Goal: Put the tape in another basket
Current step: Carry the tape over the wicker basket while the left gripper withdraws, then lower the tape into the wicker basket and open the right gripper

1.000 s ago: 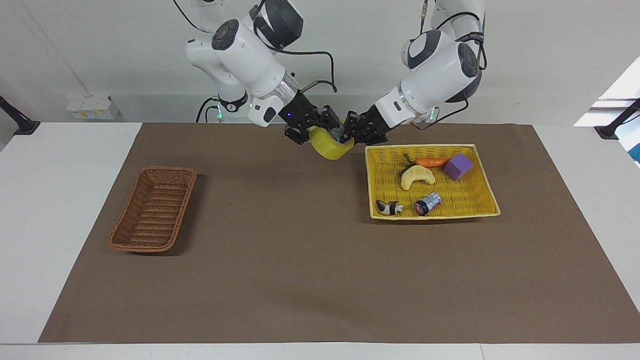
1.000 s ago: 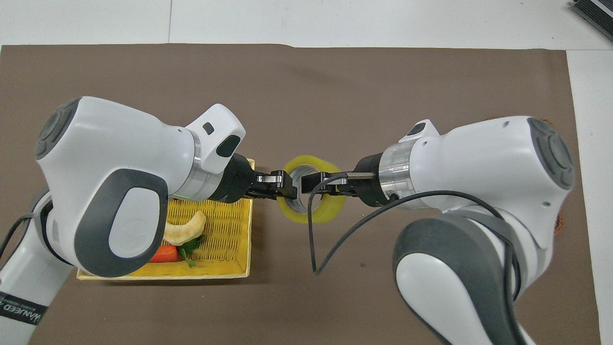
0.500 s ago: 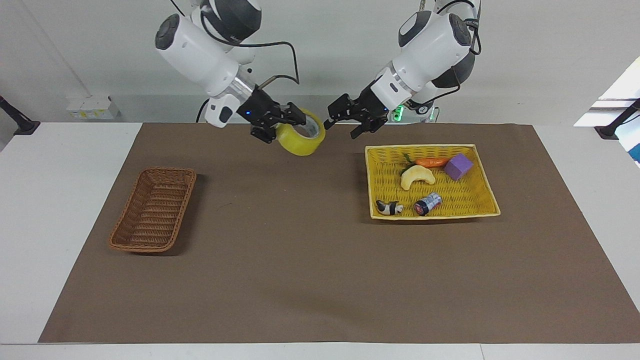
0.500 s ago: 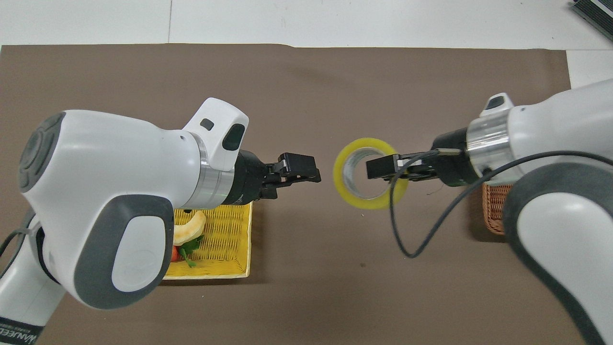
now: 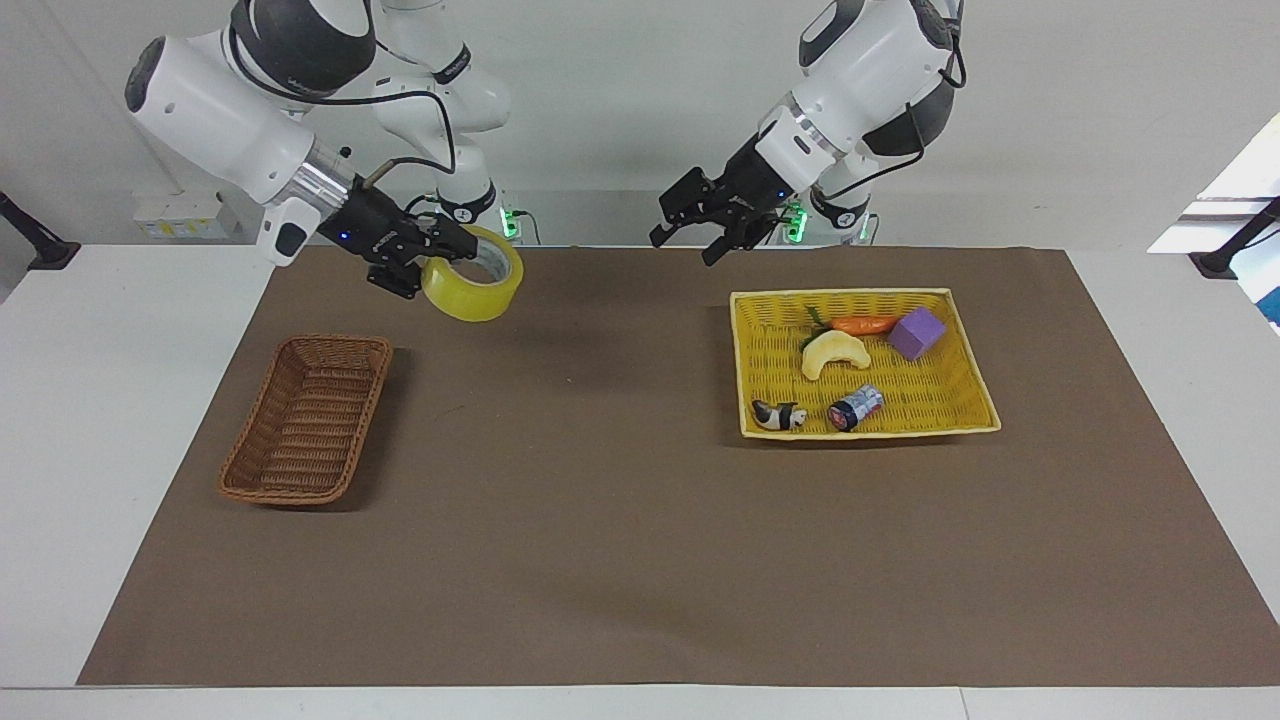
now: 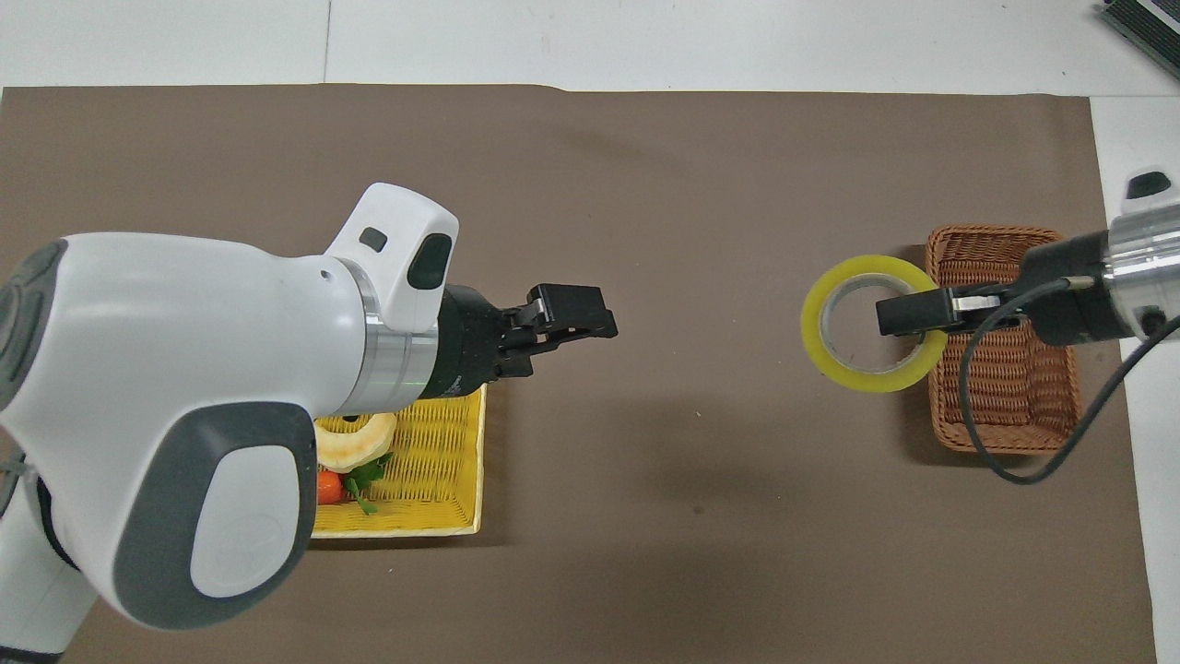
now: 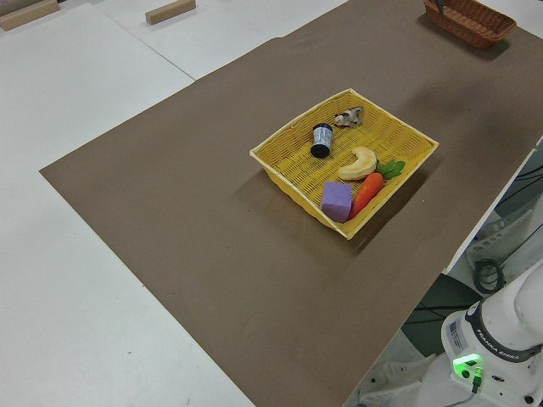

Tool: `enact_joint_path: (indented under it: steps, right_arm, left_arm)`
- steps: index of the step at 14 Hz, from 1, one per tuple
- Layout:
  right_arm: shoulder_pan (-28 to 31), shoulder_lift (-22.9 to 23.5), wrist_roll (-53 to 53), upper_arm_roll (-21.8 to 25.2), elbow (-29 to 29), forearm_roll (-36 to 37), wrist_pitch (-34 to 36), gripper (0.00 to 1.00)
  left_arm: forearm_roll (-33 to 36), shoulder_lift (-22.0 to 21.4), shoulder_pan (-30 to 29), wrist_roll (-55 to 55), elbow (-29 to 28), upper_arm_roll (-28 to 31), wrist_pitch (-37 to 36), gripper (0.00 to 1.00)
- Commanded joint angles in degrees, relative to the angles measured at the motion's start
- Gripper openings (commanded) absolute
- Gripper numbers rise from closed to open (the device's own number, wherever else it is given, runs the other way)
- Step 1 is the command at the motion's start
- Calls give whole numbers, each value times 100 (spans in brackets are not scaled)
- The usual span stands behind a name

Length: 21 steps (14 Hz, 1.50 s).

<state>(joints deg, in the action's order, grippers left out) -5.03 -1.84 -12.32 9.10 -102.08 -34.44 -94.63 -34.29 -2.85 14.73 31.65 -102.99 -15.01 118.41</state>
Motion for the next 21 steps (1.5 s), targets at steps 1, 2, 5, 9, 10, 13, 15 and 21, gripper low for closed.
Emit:
enact_joint_path:
  steps: [1,2,5,9,10,13,15,21]
  right_arm:
    - [10,-185,-219,407,-145,400,86,0]
    - [36,-142,-219,486,-206,543,24,0]
    - [133,217,-664,916,-540,553,-477,0]
    - [203,885,-1686,1541,-541,527,-942,0]
    - [230,1052,-1747,1611,-532,500,-1013,0]
    - [318,1509,-2229,1770,-515,-139,-1303,0]
    - [327,1721,-2634,1928,-523,-440,-1330,0]
    - [476,2301,-3532,2104,-541,-924,-1330,0]
  left_arm:
    - [832,-119,-321,43,33,42,-597,100]
    - [1219,-110,-408,-1,69,51,-747,100]
    - [1871,-119,-970,-254,78,51,-1239,100]
    - [2487,-75,-1725,-1693,130,51,-1557,100]
    - [2654,-75,-1945,-2115,122,51,-1549,100]
    - [2918,-92,-2648,-3302,183,60,-1662,100]
    - [3373,-5,-2756,-3656,603,51,-2056,100]
    - [3710,198,-2756,-3965,1354,60,-3148,100]
